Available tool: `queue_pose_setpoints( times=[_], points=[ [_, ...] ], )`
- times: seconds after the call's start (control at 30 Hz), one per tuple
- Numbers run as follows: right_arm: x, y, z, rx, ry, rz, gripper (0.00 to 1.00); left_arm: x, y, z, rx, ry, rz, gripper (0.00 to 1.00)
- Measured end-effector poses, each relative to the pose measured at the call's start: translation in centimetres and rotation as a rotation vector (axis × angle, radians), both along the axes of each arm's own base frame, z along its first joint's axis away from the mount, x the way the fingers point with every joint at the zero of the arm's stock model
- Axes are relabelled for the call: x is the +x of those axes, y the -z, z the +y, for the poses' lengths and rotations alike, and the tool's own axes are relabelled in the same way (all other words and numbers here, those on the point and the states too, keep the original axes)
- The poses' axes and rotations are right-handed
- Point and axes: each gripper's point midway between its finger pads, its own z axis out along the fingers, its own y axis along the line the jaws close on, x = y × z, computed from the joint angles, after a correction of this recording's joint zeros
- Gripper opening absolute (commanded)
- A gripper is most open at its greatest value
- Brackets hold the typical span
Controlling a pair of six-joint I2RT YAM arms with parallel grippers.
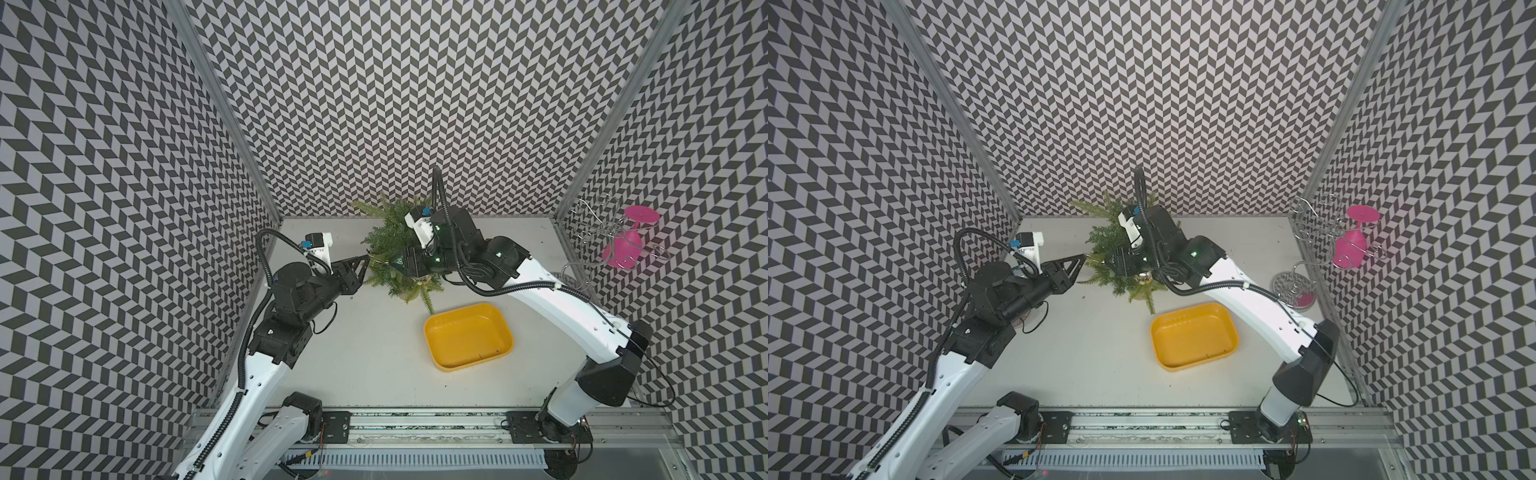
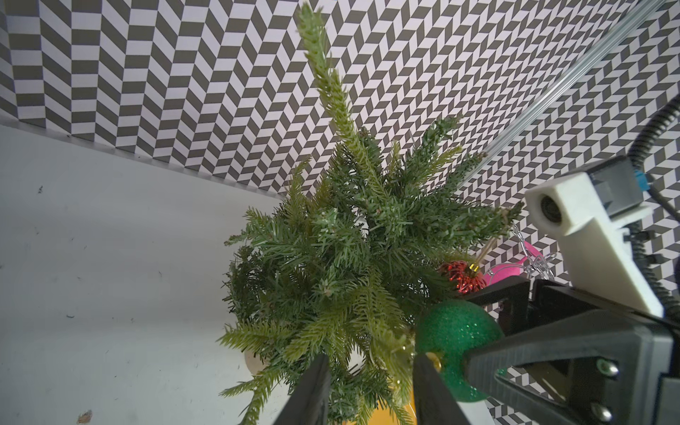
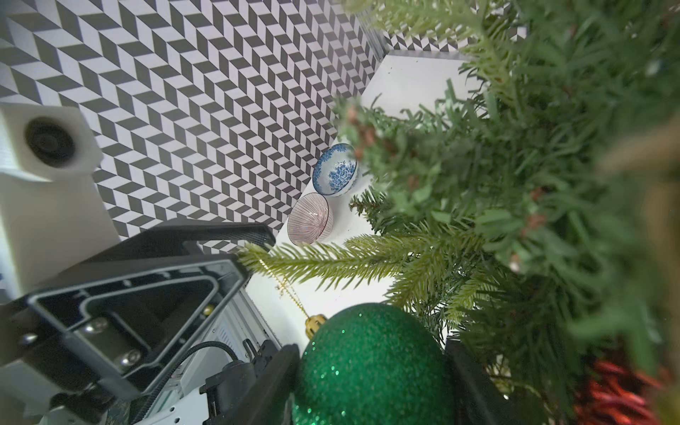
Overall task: Decorate the small christmas tree with ornaments
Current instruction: Hang an ornament on the christmas tree.
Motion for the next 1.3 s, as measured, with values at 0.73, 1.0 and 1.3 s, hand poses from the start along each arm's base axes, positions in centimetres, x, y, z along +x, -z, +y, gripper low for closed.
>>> queue_pose_setpoints(
  times=[0.73, 1.0, 1.3],
  points=[
    [-1.8, 0.8, 0.6, 0.07, -0.074, 0.036, 0.58, -0.2, -0.5, -0.7, -0.01, 0.044, -0.015, 0.09],
    [-2.3, 0.8, 1.2, 0.09, -0.1, 0.045, 0.59, -0.3, -0.9, -0.8, -0.013, 0.053, -0.024, 0.0],
    [-2.5, 1.0, 1.6, 0.104, -0.109, 0.054, 0.59, -0.4, -1.0, -1.1, -0.016, 0.07, -0.028, 0.0]
  ],
)
